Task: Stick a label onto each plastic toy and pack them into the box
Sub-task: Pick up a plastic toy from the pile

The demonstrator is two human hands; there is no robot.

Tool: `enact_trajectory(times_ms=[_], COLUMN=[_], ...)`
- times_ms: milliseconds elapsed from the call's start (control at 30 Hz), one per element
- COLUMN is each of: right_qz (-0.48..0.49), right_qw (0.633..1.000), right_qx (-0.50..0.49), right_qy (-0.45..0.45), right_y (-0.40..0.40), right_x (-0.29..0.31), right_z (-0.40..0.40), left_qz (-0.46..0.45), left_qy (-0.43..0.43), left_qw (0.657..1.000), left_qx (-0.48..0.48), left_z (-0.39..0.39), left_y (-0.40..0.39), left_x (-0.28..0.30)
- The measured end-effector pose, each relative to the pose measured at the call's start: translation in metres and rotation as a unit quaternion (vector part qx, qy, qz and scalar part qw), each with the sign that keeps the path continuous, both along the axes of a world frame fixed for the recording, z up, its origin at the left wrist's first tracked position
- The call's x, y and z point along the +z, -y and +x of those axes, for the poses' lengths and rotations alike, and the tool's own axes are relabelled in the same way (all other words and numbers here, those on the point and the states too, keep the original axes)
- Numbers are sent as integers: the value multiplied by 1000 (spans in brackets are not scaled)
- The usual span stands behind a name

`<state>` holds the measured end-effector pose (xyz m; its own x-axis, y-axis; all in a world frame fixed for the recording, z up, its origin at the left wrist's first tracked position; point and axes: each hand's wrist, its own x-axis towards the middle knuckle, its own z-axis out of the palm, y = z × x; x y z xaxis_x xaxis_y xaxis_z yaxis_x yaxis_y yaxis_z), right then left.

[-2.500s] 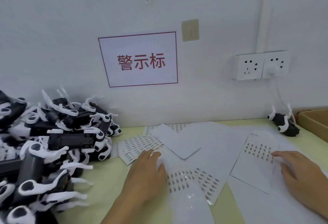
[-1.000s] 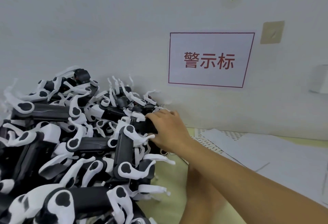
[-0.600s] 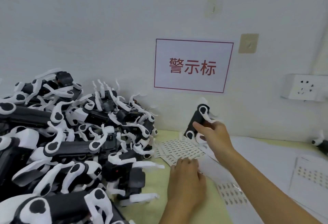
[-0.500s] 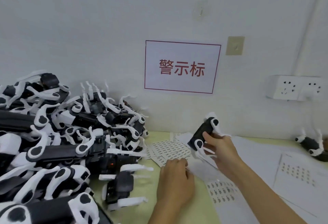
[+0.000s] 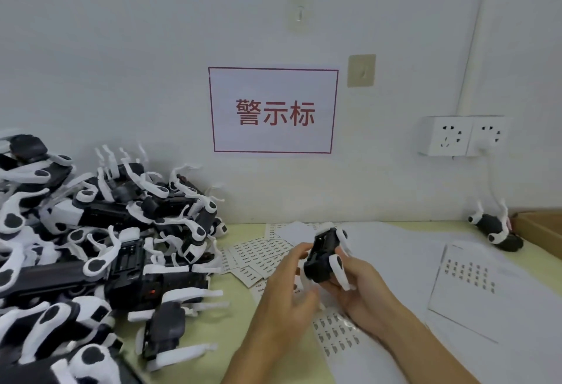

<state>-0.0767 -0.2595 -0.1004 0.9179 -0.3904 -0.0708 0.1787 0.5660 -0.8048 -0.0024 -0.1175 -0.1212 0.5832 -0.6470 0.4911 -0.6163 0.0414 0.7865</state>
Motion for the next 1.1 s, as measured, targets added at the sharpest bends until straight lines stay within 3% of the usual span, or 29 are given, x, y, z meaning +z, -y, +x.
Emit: enact_trajectory(times_ms=[200,333,467,567,700,833,967,1100], right_qz=[-79,-84,-100,-106,-194,-341,-527,-614], right_qw=[997,996,991,985,964,916,812,740], right_qx=[14,9,-80,-129,-162,-161,-132,-61], right_qy=[-5,17,-28,-45,-86,-135,-211,-269], right_y=[-8,-9,-3,2,5,7,7,3], right_x=[4,9,15,22,36,50,47,16], right_z=[3,6,6,2,-6,-22,-47,-74], left_qz=[6,-64,-116,-77,8,37,56,53], left_qy=[72,17,39,100,83,65,117,149], left_qw=[996,991,972,958,958,953,931,908], left_qx=[54,114,203,259,274,294,340,389], left_z=[-4,-7,-3,0,2,3,3,-3], left_y=[2,1,-2,-3,0,0,0,4], left_x=[2,4,7,6,4,3,3,6])
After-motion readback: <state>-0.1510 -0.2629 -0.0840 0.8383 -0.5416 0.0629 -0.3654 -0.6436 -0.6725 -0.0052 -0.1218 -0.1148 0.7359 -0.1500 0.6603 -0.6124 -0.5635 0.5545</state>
